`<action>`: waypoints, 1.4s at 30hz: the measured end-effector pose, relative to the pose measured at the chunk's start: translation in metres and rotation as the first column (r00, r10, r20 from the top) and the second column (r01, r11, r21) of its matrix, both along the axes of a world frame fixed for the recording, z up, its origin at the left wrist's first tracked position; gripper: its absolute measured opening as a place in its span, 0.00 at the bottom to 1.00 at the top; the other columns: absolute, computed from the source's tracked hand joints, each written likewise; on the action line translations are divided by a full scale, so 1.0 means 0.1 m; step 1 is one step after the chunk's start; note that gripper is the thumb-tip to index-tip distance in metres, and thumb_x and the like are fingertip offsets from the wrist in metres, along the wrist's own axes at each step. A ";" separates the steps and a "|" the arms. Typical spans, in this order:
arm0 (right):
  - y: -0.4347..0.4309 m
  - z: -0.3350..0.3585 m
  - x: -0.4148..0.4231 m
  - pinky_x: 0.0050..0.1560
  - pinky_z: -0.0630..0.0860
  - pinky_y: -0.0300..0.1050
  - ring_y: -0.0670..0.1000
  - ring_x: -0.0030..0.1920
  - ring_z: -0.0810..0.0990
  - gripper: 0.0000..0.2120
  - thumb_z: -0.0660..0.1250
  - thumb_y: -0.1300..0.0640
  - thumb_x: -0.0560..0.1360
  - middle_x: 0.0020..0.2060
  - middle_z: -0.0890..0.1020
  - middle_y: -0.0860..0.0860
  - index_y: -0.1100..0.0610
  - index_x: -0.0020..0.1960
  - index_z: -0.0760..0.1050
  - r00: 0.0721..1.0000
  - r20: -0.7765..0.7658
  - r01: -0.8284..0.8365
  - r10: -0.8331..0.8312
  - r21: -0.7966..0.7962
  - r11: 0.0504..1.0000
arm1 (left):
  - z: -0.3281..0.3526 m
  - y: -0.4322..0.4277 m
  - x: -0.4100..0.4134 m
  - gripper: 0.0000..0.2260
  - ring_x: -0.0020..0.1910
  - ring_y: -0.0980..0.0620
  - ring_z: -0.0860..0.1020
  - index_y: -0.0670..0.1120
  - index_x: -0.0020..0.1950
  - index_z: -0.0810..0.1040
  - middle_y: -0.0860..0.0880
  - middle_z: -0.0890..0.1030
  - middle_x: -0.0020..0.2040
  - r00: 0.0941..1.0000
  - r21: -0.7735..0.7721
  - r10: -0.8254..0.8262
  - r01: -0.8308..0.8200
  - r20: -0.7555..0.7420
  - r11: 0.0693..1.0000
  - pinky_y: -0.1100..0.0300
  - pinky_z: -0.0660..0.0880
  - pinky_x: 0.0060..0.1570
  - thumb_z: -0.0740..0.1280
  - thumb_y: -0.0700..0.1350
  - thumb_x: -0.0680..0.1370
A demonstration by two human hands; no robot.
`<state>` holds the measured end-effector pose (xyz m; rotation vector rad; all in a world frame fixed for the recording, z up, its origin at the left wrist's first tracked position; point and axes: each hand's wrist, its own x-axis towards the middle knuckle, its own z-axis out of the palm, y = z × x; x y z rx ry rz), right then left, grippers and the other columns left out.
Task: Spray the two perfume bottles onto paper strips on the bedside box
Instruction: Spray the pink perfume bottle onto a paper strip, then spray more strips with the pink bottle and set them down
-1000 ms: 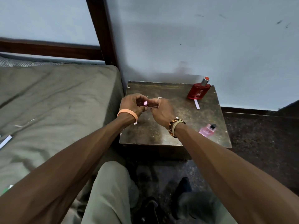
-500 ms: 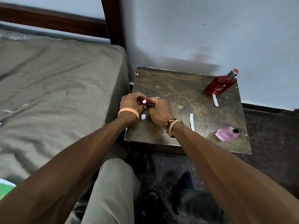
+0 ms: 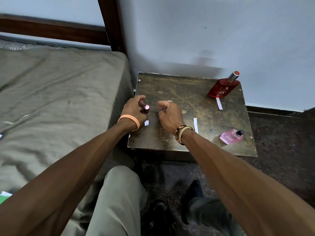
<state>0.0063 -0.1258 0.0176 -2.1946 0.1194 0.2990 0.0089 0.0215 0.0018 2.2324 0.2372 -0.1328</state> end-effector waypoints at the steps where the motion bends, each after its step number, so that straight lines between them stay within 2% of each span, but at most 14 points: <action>1: -0.05 0.02 -0.01 0.63 0.75 0.47 0.51 0.58 0.80 0.22 0.61 0.69 0.73 0.56 0.83 0.52 0.58 0.65 0.77 1.000 0.006 0.022 -0.022 -0.002 1.000 | 0.02 0.02 -0.01 0.30 0.47 0.52 0.79 0.45 0.68 0.72 0.48 0.77 0.54 1.000 0.019 0.003 -0.003 0.005 1.000 0.65 0.73 0.47 0.74 0.37 0.67; 3: -0.20 0.09 -0.05 0.61 0.77 0.48 0.51 0.55 0.81 0.18 0.62 0.67 0.75 0.53 0.84 0.51 0.58 0.62 0.79 0.997 0.041 0.058 -0.058 -0.010 0.998 | 0.08 0.04 -0.05 0.33 0.48 0.53 0.76 0.46 0.69 0.69 0.48 0.74 0.57 1.000 0.067 0.008 -0.010 0.029 0.998 0.64 0.73 0.49 0.76 0.41 0.67; 5: -0.36 0.14 -0.10 0.58 0.78 0.51 0.51 0.52 0.82 0.12 0.63 0.66 0.75 0.50 0.85 0.52 0.60 0.55 0.82 0.990 0.104 0.099 -0.094 -0.043 0.994 | 0.16 0.02 -0.09 0.31 0.50 0.51 0.75 0.45 0.69 0.70 0.47 0.74 0.57 0.995 0.127 0.025 -0.037 0.101 0.991 0.59 0.75 0.53 0.76 0.43 0.67; 8: -0.61 0.22 -0.20 0.57 0.78 0.49 0.51 0.52 0.82 0.11 0.65 0.62 0.75 0.51 0.85 0.50 0.56 0.55 0.82 0.973 0.120 0.208 -0.196 -0.098 0.973 | 0.30 -0.10 -0.15 0.20 0.51 0.45 0.77 0.43 0.63 0.74 0.43 0.77 0.54 0.966 0.163 0.028 -0.072 0.256 0.984 0.51 0.74 0.57 0.71 0.40 0.71; 10: -0.80 0.26 -0.26 0.55 0.77 0.47 0.52 0.52 0.82 0.10 0.65 0.61 0.75 0.50 0.85 0.50 0.54 0.53 0.82 0.960 0.123 0.268 -0.252 -0.130 0.955 | 0.39 -0.28 -0.17 0.14 0.49 0.45 0.78 0.42 0.59 0.77 0.43 0.79 0.51 0.957 0.159 -0.002 -0.046 0.290 0.986 0.51 0.74 0.55 0.68 0.40 0.74; 16: -1.20 0.28 -0.42 0.51 0.76 0.43 0.52 0.51 0.82 0.09 0.67 0.59 0.76 0.50 0.85 0.52 0.56 0.54 0.83 0.941 0.143 0.328 -0.307 -0.164 0.930 | 0.44 -0.96 -0.19 0.07 0.48 0.49 0.79 0.45 0.52 0.81 0.46 0.82 0.50 0.963 0.167 -0.170 0.137 0.210 0.976 0.54 0.76 0.53 0.67 0.43 0.77; 19: -1.28 0.23 -0.45 0.46 0.73 0.41 0.52 0.47 0.82 0.07 0.68 0.59 0.76 0.47 0.86 0.53 0.57 0.50 0.84 0.939 0.148 0.333 -0.311 -0.167 0.928 | 0.33 -1.28 -0.18 0.05 0.47 0.50 0.80 0.45 0.50 0.82 0.48 0.83 0.48 0.961 0.163 -0.220 0.193 0.167 0.968 0.61 0.73 0.48 0.68 0.43 0.76; 21: -1.28 0.18 -0.45 0.46 0.73 0.40 0.52 0.47 0.82 0.07 0.68 0.59 0.76 0.48 0.86 0.53 0.57 0.51 0.84 0.945 0.121 0.323 -0.305 -0.172 0.931 | 0.24 -1.43 -0.16 0.06 0.47 0.51 0.80 0.45 0.50 0.82 0.48 0.84 0.48 0.963 0.156 -0.241 0.221 0.121 0.963 0.65 0.70 0.46 0.68 0.43 0.75; 26: -1.26 0.01 -0.39 0.49 0.78 0.47 0.54 0.50 0.82 0.08 0.67 0.57 0.76 0.49 0.85 0.52 0.53 0.52 0.84 0.962 0.025 0.270 -0.270 -0.193 0.943 | 0.01 -1.59 -0.03 0.07 0.46 0.48 0.81 0.43 0.51 0.83 0.45 0.84 0.46 0.963 0.169 -0.268 0.260 0.025 0.951 0.61 0.73 0.45 0.68 0.42 0.75; 30: -1.26 -0.10 -0.37 0.48 0.79 0.48 0.55 0.48 0.82 0.03 0.71 0.56 0.75 0.47 0.85 0.53 0.52 0.48 0.83 0.966 -0.029 0.244 -0.255 -0.210 0.947 | -0.14 -1.60 0.07 0.08 0.44 0.46 0.80 0.45 0.51 0.83 0.45 0.84 0.44 0.945 0.259 -0.323 0.322 -0.041 0.910 0.60 0.70 0.41 0.69 0.46 0.74; 32: -1.28 -0.13 -0.37 0.48 0.79 0.49 0.55 0.47 0.83 0.02 0.73 0.57 0.73 0.46 0.85 0.53 0.51 0.43 0.82 0.963 -0.038 0.252 -0.266 -0.210 0.945 | -0.19 -1.60 0.08 0.11 0.45 0.46 0.81 0.45 0.54 0.83 0.45 0.84 0.46 0.944 0.253 -0.327 0.325 -0.038 0.911 0.61 0.71 0.43 0.71 0.47 0.73; 36: -1.31 -0.17 -0.33 0.42 0.77 0.44 0.53 0.44 0.82 0.10 0.76 0.57 0.70 0.42 0.84 0.51 0.49 0.35 0.77 0.954 -0.055 0.279 -0.295 -0.194 0.940 | -0.22 -1.56 0.07 0.10 0.45 0.50 0.82 0.48 0.53 0.84 0.48 0.85 0.46 0.939 0.208 -0.343 0.334 0.009 0.919 0.61 0.75 0.46 0.72 0.47 0.73; 39: -1.30 -0.19 -0.30 0.41 0.77 0.43 0.52 0.43 0.82 0.07 0.77 0.56 0.69 0.41 0.84 0.50 0.51 0.37 0.79 0.948 -0.058 0.296 -0.313 -0.208 0.932 | -0.23 -1.54 0.06 0.07 0.39 0.53 0.81 0.49 0.49 0.85 0.50 0.85 0.42 0.930 0.195 -0.367 0.357 0.015 0.914 0.65 0.71 0.40 0.72 0.47 0.73; 42: -1.30 -0.20 -0.29 0.41 0.77 0.43 0.51 0.42 0.82 0.05 0.77 0.56 0.69 0.40 0.84 0.49 0.52 0.38 0.81 0.946 -0.056 0.303 -0.320 -0.207 0.930 | -0.24 -1.56 0.06 0.05 0.37 0.54 0.80 0.49 0.46 0.85 0.51 0.85 0.40 0.947 0.166 -0.322 0.316 0.006 0.934 0.65 0.69 0.39 0.73 0.47 0.72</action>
